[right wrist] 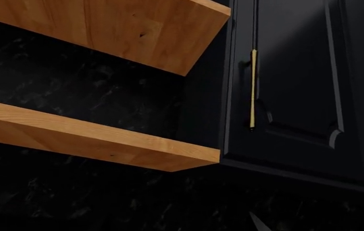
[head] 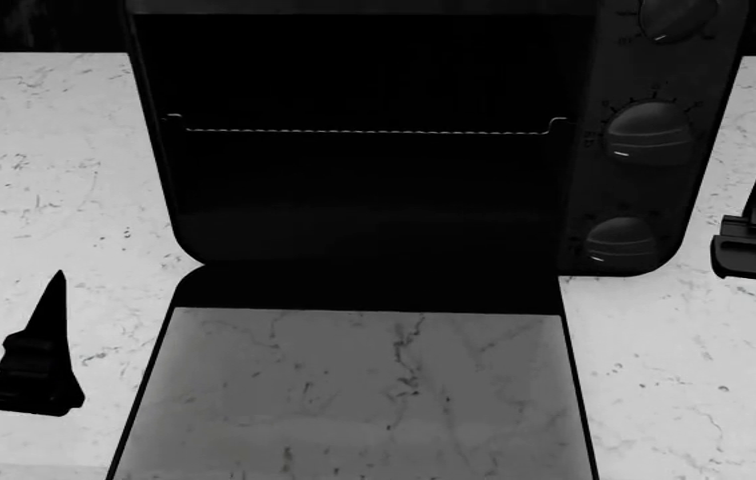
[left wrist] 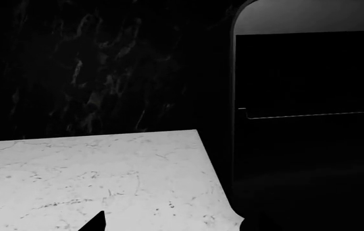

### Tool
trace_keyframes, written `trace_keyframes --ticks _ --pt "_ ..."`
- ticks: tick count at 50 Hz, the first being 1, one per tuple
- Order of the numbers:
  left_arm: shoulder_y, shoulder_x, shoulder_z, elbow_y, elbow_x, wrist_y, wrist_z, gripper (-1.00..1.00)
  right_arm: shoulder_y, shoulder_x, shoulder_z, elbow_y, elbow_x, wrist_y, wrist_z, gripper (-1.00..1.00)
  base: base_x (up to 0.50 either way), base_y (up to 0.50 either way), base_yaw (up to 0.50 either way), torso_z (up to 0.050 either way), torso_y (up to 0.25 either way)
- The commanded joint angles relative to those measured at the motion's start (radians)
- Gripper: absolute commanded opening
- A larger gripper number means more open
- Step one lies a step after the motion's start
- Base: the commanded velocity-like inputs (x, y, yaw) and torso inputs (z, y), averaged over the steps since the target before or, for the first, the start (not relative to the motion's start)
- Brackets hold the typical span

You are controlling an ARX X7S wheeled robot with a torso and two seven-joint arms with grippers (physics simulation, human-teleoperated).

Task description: Close the toaster oven door.

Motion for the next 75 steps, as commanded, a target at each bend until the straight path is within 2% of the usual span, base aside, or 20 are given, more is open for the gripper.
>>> trace_keyframes --ticks 1,5,7,12,20,31,32,36,44,58,65,75 --pt "0.005 -0.001 0.002 -0.014 0.000 0.024 0.004 1.00 -0.005 0.012 0.004 0.000 0.031 -0.008 0.025 1.00 0.00 0.00 0.00 0.000 0.000" --pt "0.045 -0.031 0.031 -0.051 0.071 0.195 0.050 1.00 -0.009 0.022 0.020 -0.009 0.056 -0.005 0.037 1.00 0.00 0.00 0.00 0.000 0.000" --pt "0.082 -0.083 0.059 -0.080 0.153 0.350 0.091 1.00 -0.010 0.029 0.022 -0.010 0.067 -0.006 0.046 1.00 0.00 0.00 0.00 0.000 0.000" --pt "0.167 -0.232 0.110 -0.038 0.331 0.525 0.140 1.00 -0.012 0.041 0.014 -0.008 0.085 -0.015 0.064 1.00 0.00 0.00 0.00 0.000 0.000" --pt "0.269 -0.402 0.114 0.012 0.454 0.601 0.203 1.00 -0.025 0.061 0.031 -0.008 0.118 -0.029 0.089 1.00 0.00 0.00 0.00 0.000 0.000" --pt "0.443 -0.540 0.079 0.034 0.570 0.805 0.194 1.00 -0.015 0.090 0.015 -0.007 0.160 -0.038 0.134 1.00 0.00 0.00 0.00 0.000 0.000" --pt "0.444 -0.554 0.090 -0.006 0.591 0.866 0.183 1.00 -0.024 0.089 0.011 -0.003 0.152 -0.049 0.132 1.00 0.00 0.00 0.00 0.000 0.000" --pt "0.456 -0.572 0.107 -0.078 0.631 0.971 0.155 1.00 -0.035 0.098 0.022 -0.003 0.163 -0.057 0.139 1.00 0.00 0.00 0.00 0.000 0.000" --pt "0.514 -0.592 0.108 -0.058 0.693 0.985 0.152 1.00 -0.029 0.114 0.012 0.001 0.182 -0.064 0.162 1.00 0.00 0.00 0.00 0.000 0.000" --pt "0.600 -0.606 0.113 -0.065 0.708 1.065 0.119 1.00 -0.059 0.131 0.020 0.001 0.204 -0.091 0.187 1.00 0.00 0.00 0.00 0.000 0.000" --pt "0.601 -0.615 0.144 -0.093 0.730 1.111 0.120 1.00 -0.071 0.136 0.014 0.006 0.203 -0.108 0.195 1.00 0.00 0.00 0.00 0.000 0.000" --pt "0.526 -0.586 0.209 -0.158 0.777 1.104 0.154 1.00 -0.118 0.136 0.017 0.011 0.184 -0.145 0.194 1.00 0.00 0.00 0.00 0.000 0.000"
